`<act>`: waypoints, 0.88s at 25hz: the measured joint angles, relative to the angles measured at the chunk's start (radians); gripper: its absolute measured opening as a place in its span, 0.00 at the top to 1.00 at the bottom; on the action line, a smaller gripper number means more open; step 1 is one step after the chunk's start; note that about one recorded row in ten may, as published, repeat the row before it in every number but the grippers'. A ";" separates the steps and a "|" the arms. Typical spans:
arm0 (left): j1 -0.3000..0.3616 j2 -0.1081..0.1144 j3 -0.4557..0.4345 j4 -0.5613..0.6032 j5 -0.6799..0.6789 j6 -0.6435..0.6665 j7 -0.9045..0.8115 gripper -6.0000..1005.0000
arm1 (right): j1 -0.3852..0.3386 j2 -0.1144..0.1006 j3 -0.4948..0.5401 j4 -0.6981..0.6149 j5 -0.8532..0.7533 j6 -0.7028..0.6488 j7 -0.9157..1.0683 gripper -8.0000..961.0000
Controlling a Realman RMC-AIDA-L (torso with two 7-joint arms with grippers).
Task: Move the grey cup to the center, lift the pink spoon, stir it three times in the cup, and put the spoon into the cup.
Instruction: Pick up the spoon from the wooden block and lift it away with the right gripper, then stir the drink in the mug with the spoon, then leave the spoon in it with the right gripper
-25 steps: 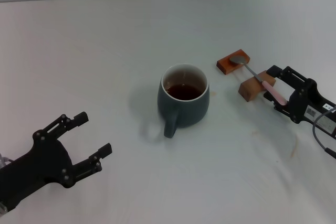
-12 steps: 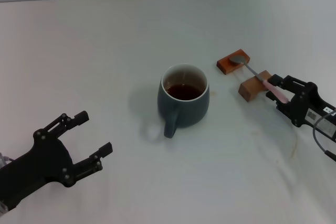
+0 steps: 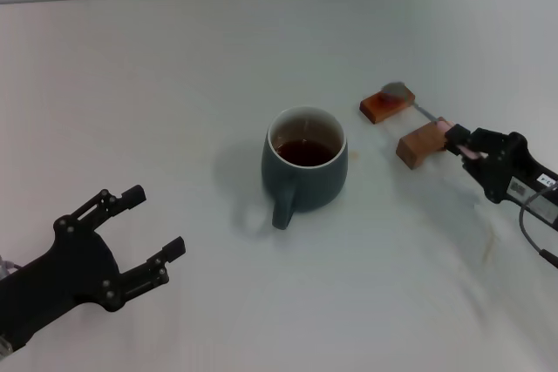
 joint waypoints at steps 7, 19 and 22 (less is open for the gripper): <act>0.005 -0.002 -0.009 0.000 0.000 0.001 0.000 0.17 | -0.001 0.004 0.007 0.006 0.116 -0.201 -0.634 0.87; 0.008 -0.003 0.001 0.005 0.008 -0.007 0.012 0.17 | 0.148 -0.073 -0.215 -0.414 0.132 -0.563 -0.716 0.87; 0.008 -0.004 0.012 0.012 0.009 -0.010 0.012 0.17 | 0.185 -0.117 -0.360 -0.524 0.130 -0.576 -0.564 0.87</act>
